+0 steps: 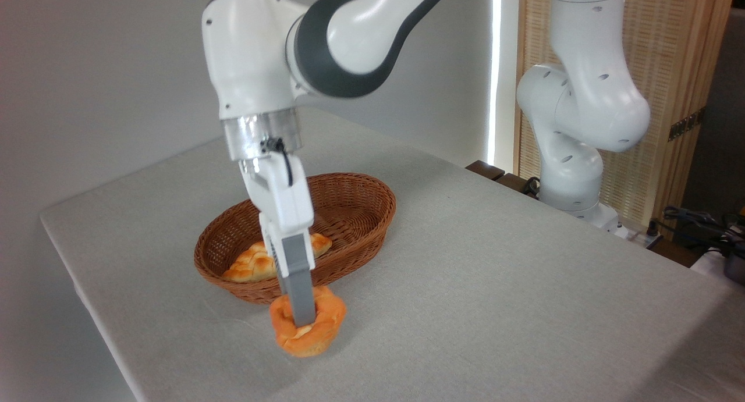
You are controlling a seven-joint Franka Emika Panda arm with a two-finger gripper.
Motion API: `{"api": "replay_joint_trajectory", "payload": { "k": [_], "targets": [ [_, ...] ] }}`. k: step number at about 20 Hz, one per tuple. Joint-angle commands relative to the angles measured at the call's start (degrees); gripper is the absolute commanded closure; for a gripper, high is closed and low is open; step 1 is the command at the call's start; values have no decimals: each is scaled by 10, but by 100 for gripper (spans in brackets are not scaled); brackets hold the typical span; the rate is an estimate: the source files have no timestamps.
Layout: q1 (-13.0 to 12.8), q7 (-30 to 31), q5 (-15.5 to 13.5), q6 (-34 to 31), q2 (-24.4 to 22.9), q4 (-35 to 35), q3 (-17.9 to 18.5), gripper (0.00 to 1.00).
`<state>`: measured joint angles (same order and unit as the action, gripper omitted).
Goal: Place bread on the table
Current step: 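Lower the bun onto the tabletop and open the gripper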
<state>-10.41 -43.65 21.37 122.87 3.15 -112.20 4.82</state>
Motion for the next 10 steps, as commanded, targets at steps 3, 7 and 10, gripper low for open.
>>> {"api": "replay_joint_trajectory", "payload": {
  "k": [3,7,10],
  "targets": [
    [-3,8,10,32,27,11,-11,17],
    [-3,9,10,40,36,10,-11,0],
    [-2,9,10,40,36,10,-11,0]
  ]
}}
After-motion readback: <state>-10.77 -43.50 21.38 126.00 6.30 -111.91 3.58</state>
